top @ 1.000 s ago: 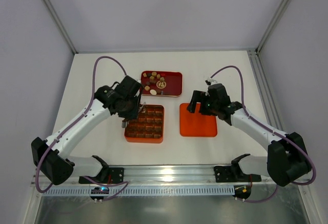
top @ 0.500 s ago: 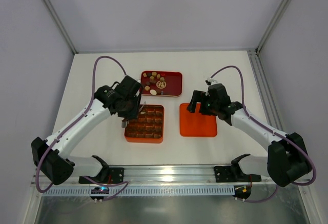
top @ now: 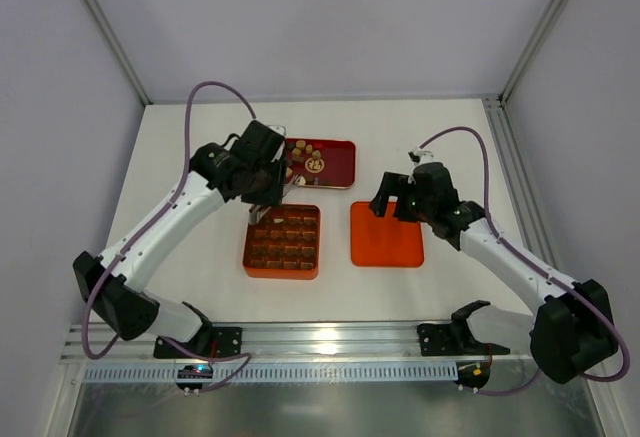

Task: Pack the chocolate

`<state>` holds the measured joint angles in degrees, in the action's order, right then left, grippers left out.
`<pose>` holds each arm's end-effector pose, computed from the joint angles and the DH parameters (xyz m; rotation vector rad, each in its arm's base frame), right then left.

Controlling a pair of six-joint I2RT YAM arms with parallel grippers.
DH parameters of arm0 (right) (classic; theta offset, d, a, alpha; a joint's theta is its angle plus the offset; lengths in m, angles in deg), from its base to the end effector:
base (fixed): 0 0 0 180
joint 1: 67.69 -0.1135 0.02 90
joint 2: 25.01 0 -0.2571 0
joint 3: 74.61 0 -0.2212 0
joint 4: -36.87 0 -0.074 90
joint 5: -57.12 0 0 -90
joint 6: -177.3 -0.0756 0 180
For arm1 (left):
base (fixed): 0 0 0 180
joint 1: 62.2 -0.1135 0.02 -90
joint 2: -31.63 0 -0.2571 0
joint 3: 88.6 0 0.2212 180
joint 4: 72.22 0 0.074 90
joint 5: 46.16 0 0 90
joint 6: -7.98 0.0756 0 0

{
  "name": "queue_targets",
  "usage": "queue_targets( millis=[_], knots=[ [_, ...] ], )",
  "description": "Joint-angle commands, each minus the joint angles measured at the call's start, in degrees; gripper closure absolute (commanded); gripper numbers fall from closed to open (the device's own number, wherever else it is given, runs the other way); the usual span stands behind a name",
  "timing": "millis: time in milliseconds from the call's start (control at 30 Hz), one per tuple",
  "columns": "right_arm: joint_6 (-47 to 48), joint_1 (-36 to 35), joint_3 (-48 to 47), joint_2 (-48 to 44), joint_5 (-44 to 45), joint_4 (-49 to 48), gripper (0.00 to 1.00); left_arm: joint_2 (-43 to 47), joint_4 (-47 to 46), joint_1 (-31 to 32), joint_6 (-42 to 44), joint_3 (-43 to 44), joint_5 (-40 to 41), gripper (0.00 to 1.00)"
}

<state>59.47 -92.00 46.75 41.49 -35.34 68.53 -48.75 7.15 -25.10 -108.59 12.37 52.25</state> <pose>0.2283 0.1067 0.2239 0.0477 2.3150 0.5243 0.2150 -0.1488 0.3175 0.1850 2.5887 -0.2203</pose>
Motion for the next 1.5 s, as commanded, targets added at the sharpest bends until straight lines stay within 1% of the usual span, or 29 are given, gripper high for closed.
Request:
queue_targets(
  millis=[0,33,67,200,333,633,1000,1467],
  knots=[
    [1.4,-0.3,-3.2,-3.0,2.2,1.2,0.00,-4.9,-2.8,-0.3,2.3,4.1,0.4,0.58],
    [1.6,-0.3,-3.4,-3.7,2.2,1.7,0.00,-6.2,-3.1,-0.4,2.7,5.0,0.0,0.58],
    [1.8,-0.3,-3.7,-4.2,4.2,2.6,0.00,-7.2,-3.3,-0.3,3.2,5.7,-0.1,0.58],
    [2.7,-0.3,-4.4,-6.2,6.0,4.6,0.00,-13.3,-4.7,-0.4,4.2,9.5,-1.9,0.58],
    [3.2,-0.3,-4.2,-8.0,7.0,6.3,0.00,-17.4,-5.2,-0.4,4.6,12.2,-3.2,0.59],
    [3.2,-0.3,-2.8,-10.1,7.4,7.5,0.00,-24.3,-6.4,-0.4,5.2,16.3,-6.4,0.60],
    [3.1,-0.3,-1.8,-10.3,7.0,7.2,0.00,-28.1,-7.2,-0.2,5.8,17.6,-6.8,0.60],
    [3.2,-0.3,-1.1,-10.2,6.9,7.0,0.00,-30.6,-7.4,0.2,6.0,18.7,-6.5,0.60]
  ],
)
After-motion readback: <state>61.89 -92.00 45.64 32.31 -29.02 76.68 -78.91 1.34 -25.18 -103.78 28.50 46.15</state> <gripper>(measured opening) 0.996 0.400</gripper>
